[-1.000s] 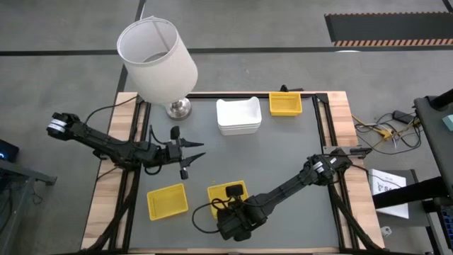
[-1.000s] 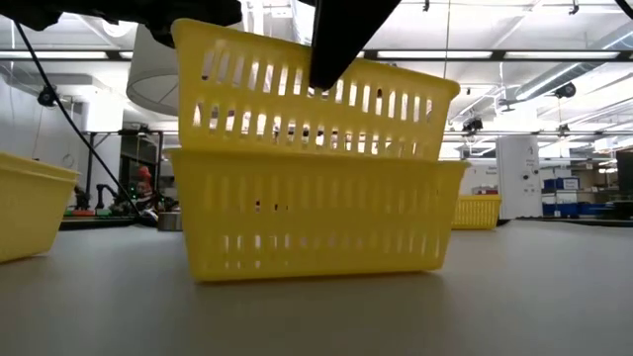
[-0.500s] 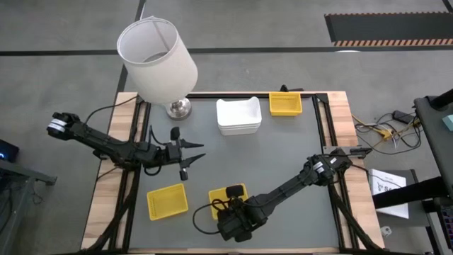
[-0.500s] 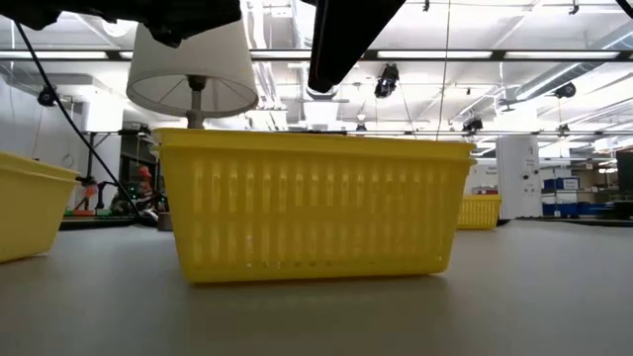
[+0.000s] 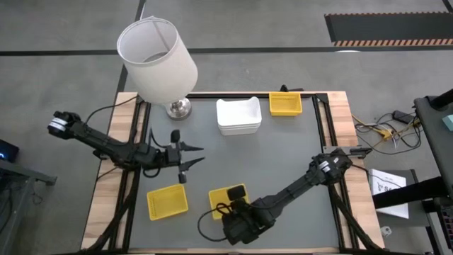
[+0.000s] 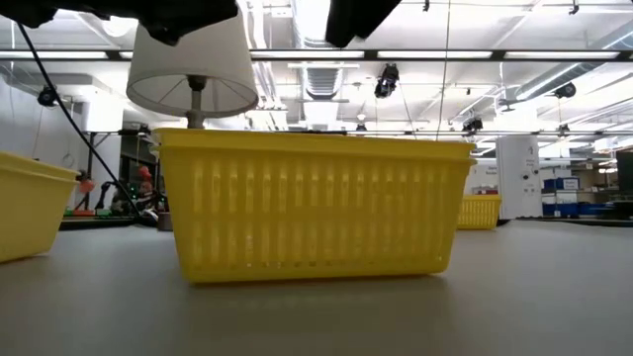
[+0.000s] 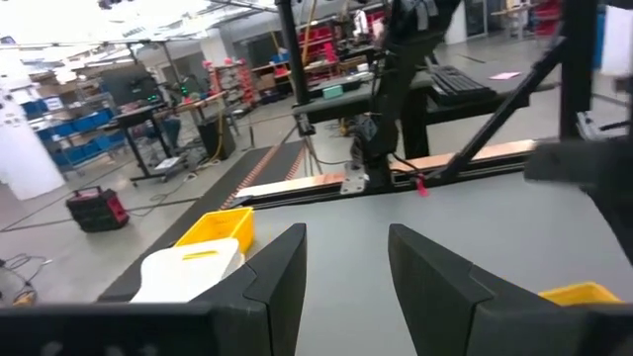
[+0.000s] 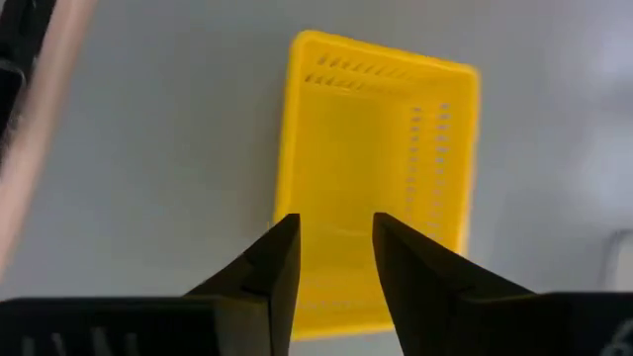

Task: Stack baskets by color
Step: Stack the yellow basket on the stacked yellow baskets

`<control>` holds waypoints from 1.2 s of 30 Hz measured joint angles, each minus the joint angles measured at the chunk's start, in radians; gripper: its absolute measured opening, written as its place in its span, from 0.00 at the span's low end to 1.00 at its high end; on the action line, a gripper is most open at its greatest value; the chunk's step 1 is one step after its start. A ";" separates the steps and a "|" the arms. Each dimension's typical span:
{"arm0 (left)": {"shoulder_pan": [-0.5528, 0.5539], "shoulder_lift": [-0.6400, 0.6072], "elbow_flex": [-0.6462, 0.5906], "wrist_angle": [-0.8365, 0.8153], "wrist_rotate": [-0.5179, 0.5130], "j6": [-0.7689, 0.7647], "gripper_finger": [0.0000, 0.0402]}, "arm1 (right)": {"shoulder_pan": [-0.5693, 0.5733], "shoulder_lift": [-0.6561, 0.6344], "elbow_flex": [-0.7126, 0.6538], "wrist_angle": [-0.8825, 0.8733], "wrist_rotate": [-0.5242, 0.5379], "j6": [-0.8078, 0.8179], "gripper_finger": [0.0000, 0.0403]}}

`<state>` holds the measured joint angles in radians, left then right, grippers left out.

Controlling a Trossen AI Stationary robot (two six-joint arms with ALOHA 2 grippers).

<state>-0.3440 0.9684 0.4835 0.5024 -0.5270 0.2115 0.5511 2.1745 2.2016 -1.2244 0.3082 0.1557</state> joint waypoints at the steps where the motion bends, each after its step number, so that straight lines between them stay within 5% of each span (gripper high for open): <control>1: -0.008 0.000 0.000 -0.002 0.000 0.000 0.32 | 0.005 -0.014 -0.012 -0.002 0.018 -0.017 0.29; 10: -0.063 0.000 -0.001 -0.013 0.001 -0.006 0.32 | 0.014 -0.185 -0.292 0.242 0.034 -0.134 0.22; 23: -0.066 0.013 -0.001 -0.012 0.002 -0.098 0.32 | -0.020 -0.525 -0.999 1.105 0.021 -0.422 0.14; 27: -0.067 0.054 -0.001 0.015 0.003 -0.118 0.32 | -0.066 -0.588 -1.149 1.314 -0.085 -0.501 0.13; 36: -0.071 0.186 0.007 0.105 0.011 -0.240 0.32 | -0.173 -0.731 -1.297 1.439 -0.139 -0.582 0.13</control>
<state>-0.4152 1.1539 0.4903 0.6074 -0.5164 -0.0287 0.3776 1.4438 0.9045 0.2144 0.1693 -0.4267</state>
